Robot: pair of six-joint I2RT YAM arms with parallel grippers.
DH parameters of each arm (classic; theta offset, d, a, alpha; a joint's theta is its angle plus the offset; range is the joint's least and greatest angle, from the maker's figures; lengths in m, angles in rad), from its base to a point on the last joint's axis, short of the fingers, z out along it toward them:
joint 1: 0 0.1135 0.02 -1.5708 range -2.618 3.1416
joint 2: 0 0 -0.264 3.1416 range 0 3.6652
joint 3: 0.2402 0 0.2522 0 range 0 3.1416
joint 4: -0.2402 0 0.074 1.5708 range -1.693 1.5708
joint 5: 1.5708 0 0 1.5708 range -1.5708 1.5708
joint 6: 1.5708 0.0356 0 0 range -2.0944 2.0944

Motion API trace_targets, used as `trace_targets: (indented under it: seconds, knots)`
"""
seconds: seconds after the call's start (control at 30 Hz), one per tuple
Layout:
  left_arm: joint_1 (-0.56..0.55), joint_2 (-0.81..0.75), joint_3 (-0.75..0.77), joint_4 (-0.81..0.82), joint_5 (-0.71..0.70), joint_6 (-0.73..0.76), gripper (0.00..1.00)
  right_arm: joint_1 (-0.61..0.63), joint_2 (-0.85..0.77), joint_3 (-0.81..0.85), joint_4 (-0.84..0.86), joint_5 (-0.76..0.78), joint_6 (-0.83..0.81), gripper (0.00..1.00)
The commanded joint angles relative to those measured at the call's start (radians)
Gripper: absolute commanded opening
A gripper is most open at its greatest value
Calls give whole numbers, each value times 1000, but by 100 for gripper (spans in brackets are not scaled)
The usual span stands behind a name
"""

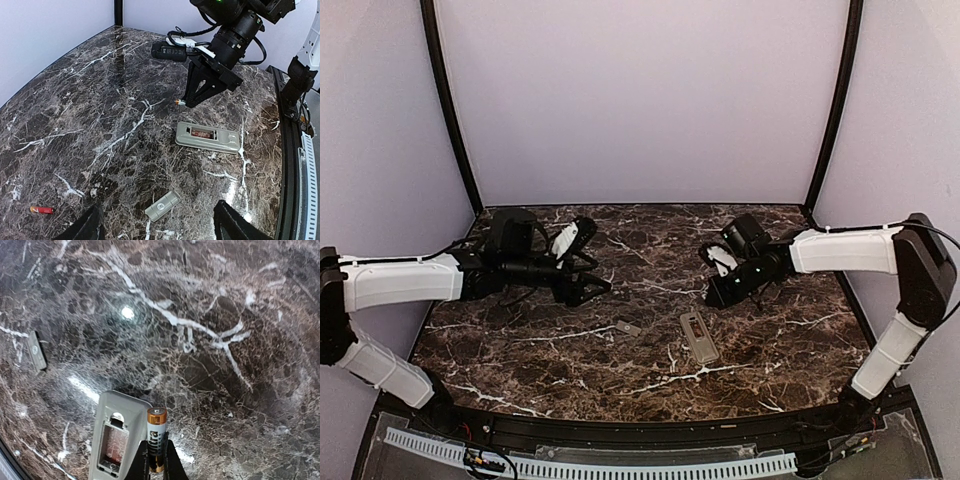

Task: Load the batteries into the remote control
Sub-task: Move the remote control without the battery cover to the center of the board.

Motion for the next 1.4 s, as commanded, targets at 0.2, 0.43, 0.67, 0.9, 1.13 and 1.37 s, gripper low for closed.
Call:
trace_targets:
  seconds: [0.2, 0.43, 0.67, 0.9, 1.13, 1.37]
  knots:
    - [-5, 10, 30, -62, -8, 38, 74, 38, 127, -57, 59, -27, 30, 0]
    - [-5, 3, 32, -72, -17, 52, 74, 90, 163, -30, 76, -74, 7, 0]
    - [-5, -2, 33, -80, -9, 63, 74, 140, 169, -14, 72, -166, -41, 0]
    - [-13, -2, 31, -82, 22, 67, 73, 157, 123, -26, 70, -265, -88, 0]
    - [-42, -22, 13, -66, 78, 82, 72, 156, 45, 54, -26, -234, -267, 0]
    - [-89, -83, -64, 60, 97, 127, 65, 181, -81, 29, -44, -433, -472, 0]
